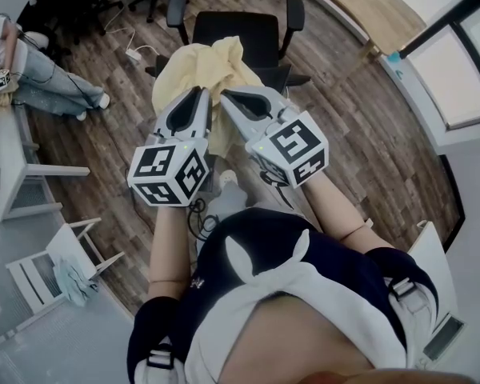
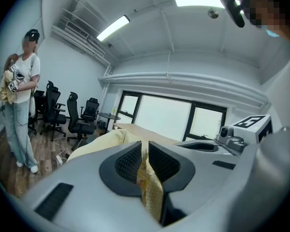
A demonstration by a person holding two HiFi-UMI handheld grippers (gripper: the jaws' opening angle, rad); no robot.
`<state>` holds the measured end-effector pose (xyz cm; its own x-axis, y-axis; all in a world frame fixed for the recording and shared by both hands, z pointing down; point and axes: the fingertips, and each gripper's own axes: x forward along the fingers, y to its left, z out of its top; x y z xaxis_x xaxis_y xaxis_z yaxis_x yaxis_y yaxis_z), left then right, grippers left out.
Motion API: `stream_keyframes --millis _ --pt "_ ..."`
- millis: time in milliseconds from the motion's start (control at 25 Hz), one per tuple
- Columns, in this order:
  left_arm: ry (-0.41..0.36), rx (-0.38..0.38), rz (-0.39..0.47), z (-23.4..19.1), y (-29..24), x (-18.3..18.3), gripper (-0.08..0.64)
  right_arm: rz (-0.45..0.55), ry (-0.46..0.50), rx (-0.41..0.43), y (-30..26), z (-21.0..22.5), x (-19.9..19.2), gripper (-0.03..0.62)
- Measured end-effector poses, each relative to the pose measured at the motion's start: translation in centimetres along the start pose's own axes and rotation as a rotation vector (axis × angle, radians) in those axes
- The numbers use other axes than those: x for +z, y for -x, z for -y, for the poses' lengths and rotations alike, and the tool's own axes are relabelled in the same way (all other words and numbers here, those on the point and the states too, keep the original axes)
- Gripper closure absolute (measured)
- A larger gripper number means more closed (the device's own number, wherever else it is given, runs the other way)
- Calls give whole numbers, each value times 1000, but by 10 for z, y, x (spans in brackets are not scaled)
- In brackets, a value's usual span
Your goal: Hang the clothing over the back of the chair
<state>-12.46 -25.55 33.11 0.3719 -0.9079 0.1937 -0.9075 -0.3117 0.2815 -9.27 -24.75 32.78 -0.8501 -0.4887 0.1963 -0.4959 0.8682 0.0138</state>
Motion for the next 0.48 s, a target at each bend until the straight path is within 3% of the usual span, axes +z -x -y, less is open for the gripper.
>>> stream_keyframes --millis 480 --pt "-36 37 39 -7 15 9 534 19 -5 -21 0 -1 -1 594"
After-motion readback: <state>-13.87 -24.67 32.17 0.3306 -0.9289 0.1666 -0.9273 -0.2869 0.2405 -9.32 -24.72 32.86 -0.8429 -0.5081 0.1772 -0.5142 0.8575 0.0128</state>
